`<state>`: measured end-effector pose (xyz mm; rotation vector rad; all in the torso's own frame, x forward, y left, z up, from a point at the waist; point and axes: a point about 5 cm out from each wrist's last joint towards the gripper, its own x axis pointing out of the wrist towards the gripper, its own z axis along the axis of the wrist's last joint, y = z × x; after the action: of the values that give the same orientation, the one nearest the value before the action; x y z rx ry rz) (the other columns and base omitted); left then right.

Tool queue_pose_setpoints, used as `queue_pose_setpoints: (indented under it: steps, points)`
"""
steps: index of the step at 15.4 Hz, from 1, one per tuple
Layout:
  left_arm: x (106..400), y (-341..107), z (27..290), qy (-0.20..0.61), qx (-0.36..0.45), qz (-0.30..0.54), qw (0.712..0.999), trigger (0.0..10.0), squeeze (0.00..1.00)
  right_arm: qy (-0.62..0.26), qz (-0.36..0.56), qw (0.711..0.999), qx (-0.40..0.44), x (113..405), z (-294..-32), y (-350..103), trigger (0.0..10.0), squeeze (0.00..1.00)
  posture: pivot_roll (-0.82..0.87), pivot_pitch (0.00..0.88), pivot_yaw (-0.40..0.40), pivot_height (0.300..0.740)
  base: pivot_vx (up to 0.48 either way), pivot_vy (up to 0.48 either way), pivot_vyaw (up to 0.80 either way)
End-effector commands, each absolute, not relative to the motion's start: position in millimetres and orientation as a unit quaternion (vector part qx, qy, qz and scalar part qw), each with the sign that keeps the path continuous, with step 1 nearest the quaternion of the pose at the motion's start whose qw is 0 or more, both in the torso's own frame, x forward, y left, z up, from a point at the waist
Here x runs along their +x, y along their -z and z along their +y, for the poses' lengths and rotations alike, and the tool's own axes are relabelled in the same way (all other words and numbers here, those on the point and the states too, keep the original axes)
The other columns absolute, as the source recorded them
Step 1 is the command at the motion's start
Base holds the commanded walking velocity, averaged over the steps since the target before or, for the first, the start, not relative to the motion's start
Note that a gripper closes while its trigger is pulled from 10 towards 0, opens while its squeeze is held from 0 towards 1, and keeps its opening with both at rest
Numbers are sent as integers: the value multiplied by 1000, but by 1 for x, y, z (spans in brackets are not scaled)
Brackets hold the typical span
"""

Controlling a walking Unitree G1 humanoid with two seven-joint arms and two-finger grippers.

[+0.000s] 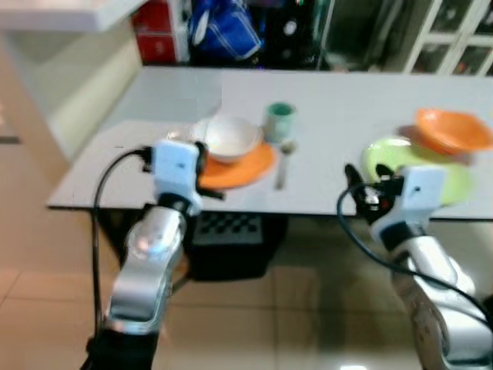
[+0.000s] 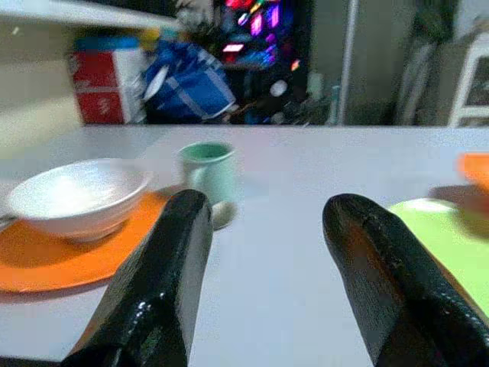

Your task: Setting the table

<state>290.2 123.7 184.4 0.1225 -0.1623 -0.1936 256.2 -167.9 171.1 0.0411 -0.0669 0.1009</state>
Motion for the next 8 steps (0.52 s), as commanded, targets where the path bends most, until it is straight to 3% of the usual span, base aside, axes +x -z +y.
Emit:
queue_pose_setpoints:
  steps: [1, 8]
  points:
    - [290, -188, 130, 85, 67, -88, 990, 10000, 0, -60, -34, 997, 19, 257, -163, -173, 10000, 0, -74, 0, 17, 740, 0, -480, 0]
    - [291, -187, 127, 89, 67, -89, 990, 10000, 0, -63, -30, 997, 14, 257, -163, -171, 10000, 0, -77, 0, 23, 740, 0, -480, 0]
